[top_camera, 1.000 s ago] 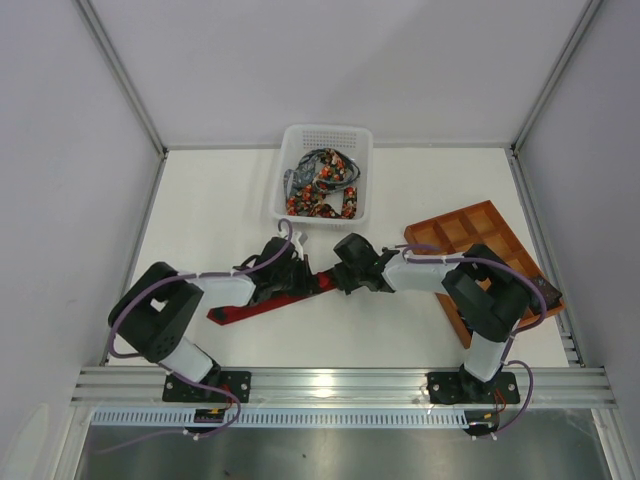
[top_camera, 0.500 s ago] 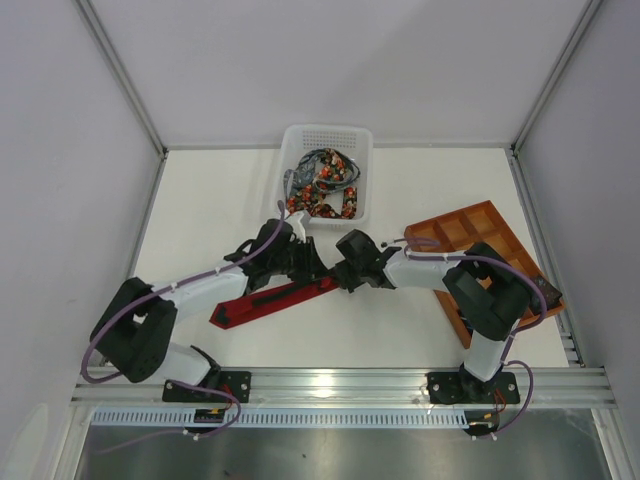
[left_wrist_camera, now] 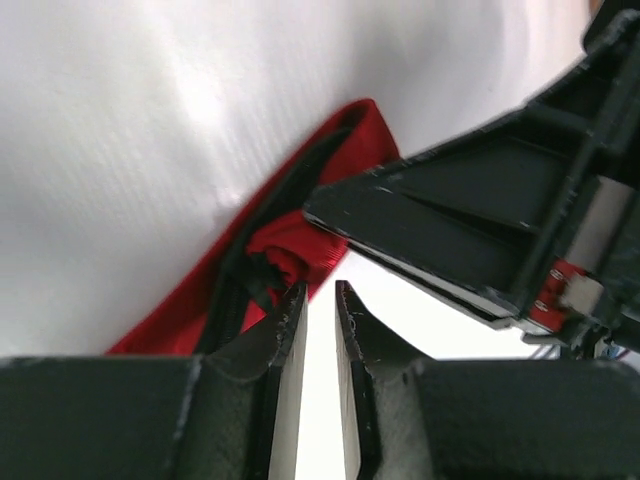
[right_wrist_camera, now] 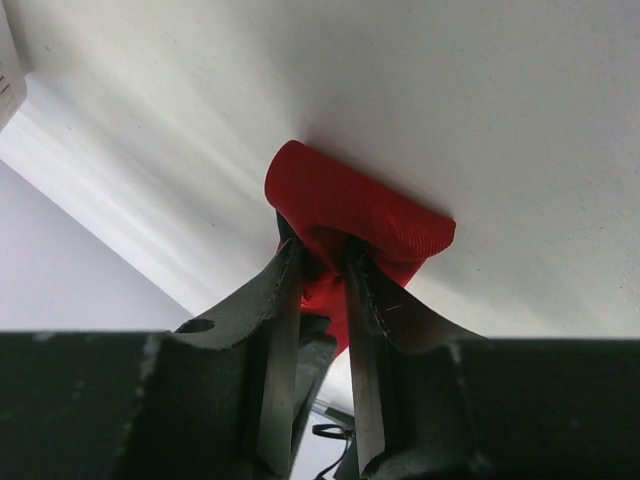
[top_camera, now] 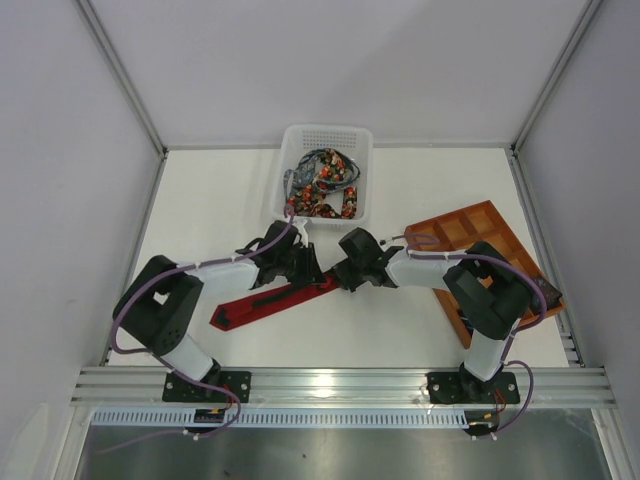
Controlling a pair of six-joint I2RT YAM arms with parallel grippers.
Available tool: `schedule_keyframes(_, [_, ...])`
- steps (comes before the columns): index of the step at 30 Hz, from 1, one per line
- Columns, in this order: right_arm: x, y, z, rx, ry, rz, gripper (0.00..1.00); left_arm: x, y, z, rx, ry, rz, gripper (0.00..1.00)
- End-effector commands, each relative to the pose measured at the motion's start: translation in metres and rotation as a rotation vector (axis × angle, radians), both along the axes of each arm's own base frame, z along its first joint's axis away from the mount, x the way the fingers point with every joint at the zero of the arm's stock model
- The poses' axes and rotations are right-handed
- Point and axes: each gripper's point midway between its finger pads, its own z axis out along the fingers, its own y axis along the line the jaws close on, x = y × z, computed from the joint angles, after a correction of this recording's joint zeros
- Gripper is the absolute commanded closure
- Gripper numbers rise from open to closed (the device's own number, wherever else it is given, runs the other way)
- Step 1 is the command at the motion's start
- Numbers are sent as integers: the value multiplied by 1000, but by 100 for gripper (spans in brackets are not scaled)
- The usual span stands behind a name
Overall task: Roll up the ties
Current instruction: Roll the tie
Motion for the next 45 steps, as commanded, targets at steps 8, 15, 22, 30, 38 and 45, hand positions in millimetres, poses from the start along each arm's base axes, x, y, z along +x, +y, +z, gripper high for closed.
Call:
schedule_keyframes(8, [-26, -10, -21, -109, 44, 241, 56, 26, 11, 0, -12, -40, 20, 80])
schedule_keyframes(15, [-28, -14, 6, -158, -39, 383, 48, 27, 11, -4, -16, -28, 15, 81])
schedule_keyframes(22, [-25, -11, 65, -161, -266, 626, 40, 23, 9, -10, -29, -15, 6, 84])
schedule_keyframes(30, [-12, -27, 60, -176, -453, 999, 20, 18, 11, -12, -26, -10, 6, 84])
schedule_keyframes(38, [2, -37, 48, -5, -553, 1067, 23, 16, 15, -19, -11, 6, 9, 85])
schedule_keyframes(45, [3, -35, 17, 78, -512, 1052, 25, 14, 15, -22, -7, 11, 8, 85])
